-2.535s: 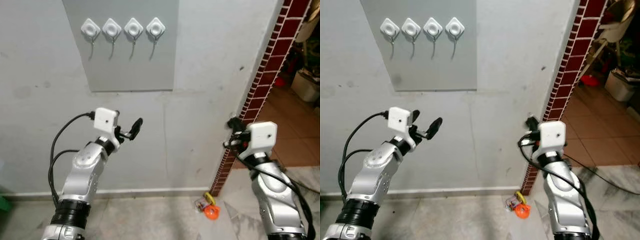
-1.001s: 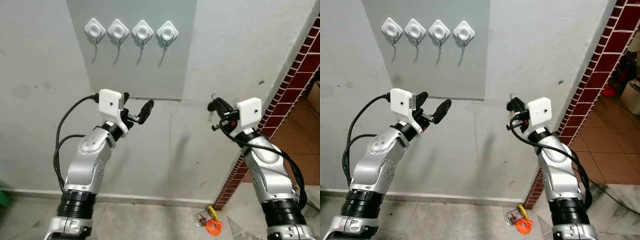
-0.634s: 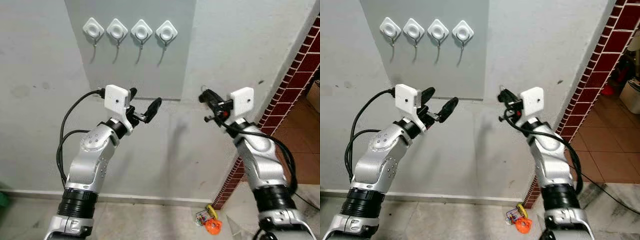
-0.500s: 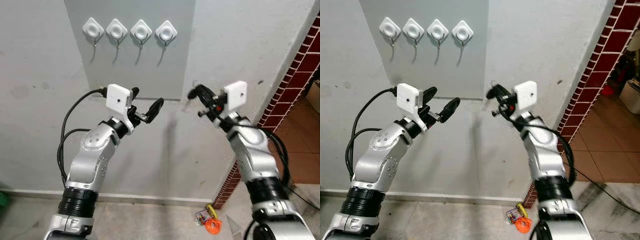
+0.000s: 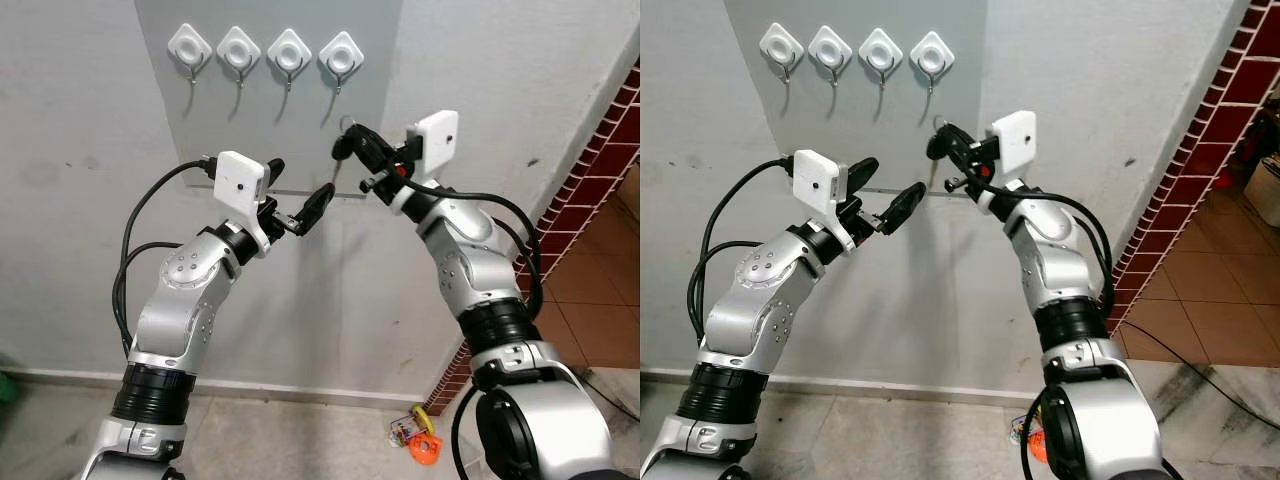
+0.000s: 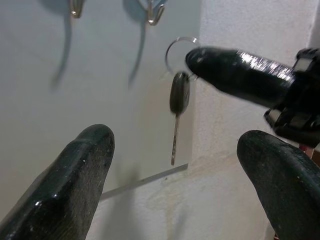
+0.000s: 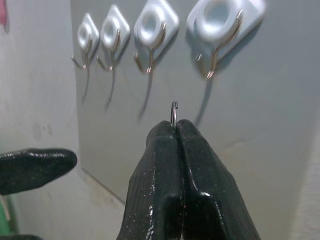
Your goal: Hang keys on a hook
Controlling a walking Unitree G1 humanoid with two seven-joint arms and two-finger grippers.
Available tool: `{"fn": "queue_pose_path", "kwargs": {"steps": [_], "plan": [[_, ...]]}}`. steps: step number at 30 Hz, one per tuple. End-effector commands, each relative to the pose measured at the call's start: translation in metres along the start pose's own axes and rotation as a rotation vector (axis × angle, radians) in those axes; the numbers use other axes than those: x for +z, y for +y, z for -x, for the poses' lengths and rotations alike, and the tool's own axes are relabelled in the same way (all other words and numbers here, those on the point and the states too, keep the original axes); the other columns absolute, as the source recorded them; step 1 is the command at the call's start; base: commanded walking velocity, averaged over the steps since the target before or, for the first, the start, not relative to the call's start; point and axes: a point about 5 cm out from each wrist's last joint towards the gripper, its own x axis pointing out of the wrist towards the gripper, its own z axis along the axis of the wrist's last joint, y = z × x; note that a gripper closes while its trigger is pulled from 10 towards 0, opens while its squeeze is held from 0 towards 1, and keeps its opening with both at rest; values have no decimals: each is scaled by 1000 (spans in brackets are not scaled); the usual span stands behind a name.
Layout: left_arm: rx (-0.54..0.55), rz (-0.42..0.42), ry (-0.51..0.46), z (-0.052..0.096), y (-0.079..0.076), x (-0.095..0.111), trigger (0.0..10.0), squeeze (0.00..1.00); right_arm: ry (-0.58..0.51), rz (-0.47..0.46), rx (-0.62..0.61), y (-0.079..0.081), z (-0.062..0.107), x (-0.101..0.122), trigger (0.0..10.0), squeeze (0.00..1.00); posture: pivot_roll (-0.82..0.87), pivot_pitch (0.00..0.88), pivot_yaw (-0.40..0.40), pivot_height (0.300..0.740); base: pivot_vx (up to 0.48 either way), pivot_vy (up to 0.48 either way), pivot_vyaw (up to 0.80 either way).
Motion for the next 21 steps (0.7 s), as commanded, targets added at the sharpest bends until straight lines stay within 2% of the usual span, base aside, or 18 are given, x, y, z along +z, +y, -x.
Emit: {"fn": "queue_pose_path", "kwargs": {"steps": [1,6,12,21], "plan": [[-10,-22,-19,-2,-1,9,10000,0,-31,-2,7,1,-9,9,10000,0,34,0,-16,740,0,0,0],[-11,-17,-15,-1,-3,7,10000,0,-57,-38,8,2,-20,15,10000,0,43,0,-22,740,0,0,0],[-19,-18,-13,-1,-5,7,10000,0,-83,-58,4,1,-26,21,10000,0,47,0,-22,740,0,0,0],[-31,-12,-7,-2,-9,5,10000,0,-142,-118,-35,-11,-29,34,10000,0,44,0,-16,740,0,0,0]]}}
